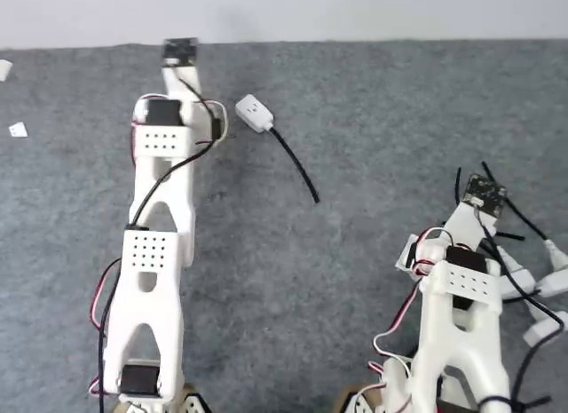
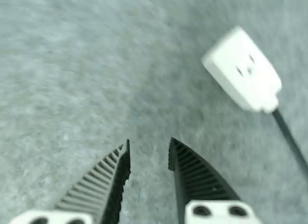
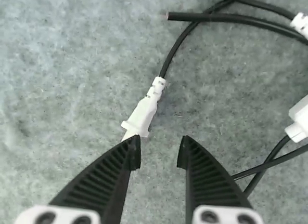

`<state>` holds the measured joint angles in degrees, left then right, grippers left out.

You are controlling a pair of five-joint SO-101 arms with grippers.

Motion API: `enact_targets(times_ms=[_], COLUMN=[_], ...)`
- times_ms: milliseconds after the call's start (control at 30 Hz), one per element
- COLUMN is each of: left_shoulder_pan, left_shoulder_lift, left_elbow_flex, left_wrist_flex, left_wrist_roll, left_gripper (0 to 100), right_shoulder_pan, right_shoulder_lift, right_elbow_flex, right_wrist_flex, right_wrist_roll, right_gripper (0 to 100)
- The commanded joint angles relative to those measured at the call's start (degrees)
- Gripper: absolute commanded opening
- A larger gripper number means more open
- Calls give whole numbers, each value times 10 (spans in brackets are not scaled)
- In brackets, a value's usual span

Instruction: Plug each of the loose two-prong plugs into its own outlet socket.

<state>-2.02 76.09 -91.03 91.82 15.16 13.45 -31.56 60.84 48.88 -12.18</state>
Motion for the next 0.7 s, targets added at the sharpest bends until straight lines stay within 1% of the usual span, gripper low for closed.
enact_targets(times_ms=[0, 167, 333, 400, 467, 533, 567, 667], left_shoulder_pan=[-11, -9, -11, -10, 2, 8, 8, 8], left_shoulder_lift=[6, 47, 120, 142, 157, 159, 158, 158], left_elbow_flex=[-45, -47, -48, -48, -50, -50, -51, -51], left_wrist_flex=[-55, -177, -383, -439, -472, -488, -491, -505], left_wrist_roll=[88, 96, 96, 95, 71, 15, 2, -1], left_gripper=[127, 127, 127, 127, 127, 127, 127, 127], right_shoulder_pan=[-7, -15, -15, -22, -26, -26, -26, -26], right_shoulder_lift=[1, 1, 1, 1, 1, 1, 1, 1], right_elbow_flex=[-34, -34, -31, -29, -29, -29, -29, -28], right_wrist_flex=[-10, -7, -7, -7, -7, -7, -7, -7], right_wrist_roll=[7, 27, 32, 32, 32, 32, 33, 50], right_gripper=[123, 123, 123, 123, 123, 123, 123, 123])
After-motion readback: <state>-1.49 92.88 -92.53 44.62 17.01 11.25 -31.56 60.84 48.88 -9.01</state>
